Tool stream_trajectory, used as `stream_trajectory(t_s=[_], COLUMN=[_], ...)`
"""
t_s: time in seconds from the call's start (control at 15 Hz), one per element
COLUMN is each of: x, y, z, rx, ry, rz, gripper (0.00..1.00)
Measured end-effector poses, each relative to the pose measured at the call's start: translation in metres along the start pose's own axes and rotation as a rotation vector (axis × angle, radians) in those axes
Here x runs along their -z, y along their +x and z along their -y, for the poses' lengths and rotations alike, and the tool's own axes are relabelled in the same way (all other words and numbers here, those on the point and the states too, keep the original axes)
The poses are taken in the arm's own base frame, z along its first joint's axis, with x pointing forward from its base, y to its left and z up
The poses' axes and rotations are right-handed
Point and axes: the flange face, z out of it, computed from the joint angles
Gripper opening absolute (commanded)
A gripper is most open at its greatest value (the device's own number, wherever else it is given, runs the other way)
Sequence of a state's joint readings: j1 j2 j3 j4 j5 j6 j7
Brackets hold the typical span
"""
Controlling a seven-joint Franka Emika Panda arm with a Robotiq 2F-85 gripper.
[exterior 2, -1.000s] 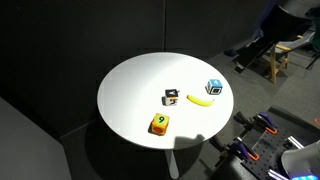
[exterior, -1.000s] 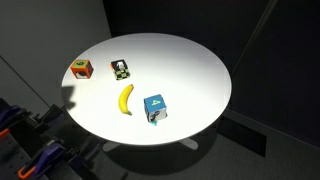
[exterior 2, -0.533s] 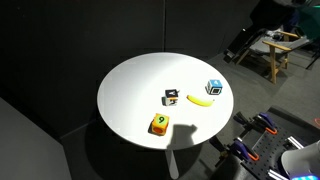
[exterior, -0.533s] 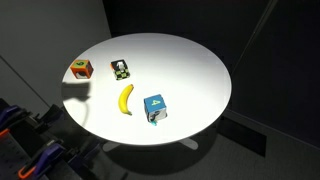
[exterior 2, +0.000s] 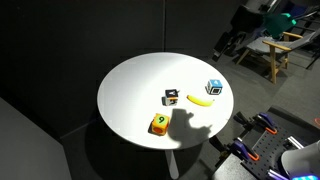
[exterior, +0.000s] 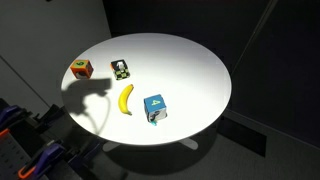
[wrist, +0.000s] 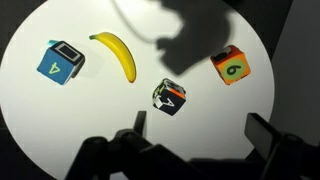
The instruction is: Move the black cube towards the edge of the table
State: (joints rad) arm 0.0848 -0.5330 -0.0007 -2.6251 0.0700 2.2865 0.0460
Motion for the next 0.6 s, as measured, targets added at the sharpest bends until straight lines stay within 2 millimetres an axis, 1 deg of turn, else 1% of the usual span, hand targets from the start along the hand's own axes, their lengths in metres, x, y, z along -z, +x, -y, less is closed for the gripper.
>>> stream_trajectory(t_s=[0.2, 0.33, 0.47, 0.6], x=[-0.021, -0.033, -0.042, -0.045], y=[0.013, 0.020, 0.025, 0.029], z=[-0.014, -0.020, -0.023, -0.026], rx=[-0.048, -0.079, -0.096, -0.102], ry=[0.023, 0.040, 0.045, 0.043], rz=[0.050, 0.079, 0.098, 0.105], gripper=[1.00, 1.00, 1.00, 1.00])
